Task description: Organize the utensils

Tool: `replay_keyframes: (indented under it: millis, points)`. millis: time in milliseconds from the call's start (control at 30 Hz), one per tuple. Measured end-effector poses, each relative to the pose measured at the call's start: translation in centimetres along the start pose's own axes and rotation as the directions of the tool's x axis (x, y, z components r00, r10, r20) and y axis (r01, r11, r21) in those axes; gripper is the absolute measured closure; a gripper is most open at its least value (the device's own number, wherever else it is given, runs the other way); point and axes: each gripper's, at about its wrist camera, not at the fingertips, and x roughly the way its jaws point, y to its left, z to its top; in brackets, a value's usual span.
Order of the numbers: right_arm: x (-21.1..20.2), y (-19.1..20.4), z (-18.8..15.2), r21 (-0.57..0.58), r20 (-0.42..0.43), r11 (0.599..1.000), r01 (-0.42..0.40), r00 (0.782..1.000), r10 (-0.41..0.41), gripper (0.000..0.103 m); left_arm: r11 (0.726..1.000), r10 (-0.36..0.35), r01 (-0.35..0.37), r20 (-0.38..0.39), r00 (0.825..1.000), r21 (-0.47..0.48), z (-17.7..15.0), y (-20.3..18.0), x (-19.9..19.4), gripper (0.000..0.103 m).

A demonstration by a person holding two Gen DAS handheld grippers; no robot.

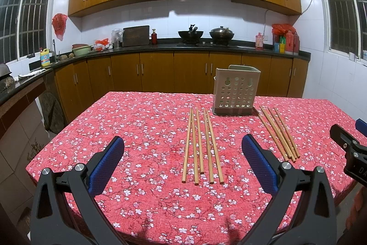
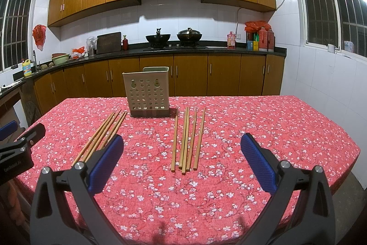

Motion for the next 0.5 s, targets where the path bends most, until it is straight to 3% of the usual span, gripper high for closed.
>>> replay_keyframes:
  millis: [500]
  points:
    - [0.14, 0.02, -0.07, 0.0, 0.0, 1.0, -0.001, 1.0, 0.001, 0.004, 1.0, 0.0, 0.0, 0.0, 1.0, 0.0, 0.0, 0.03, -0.01, 0.002]
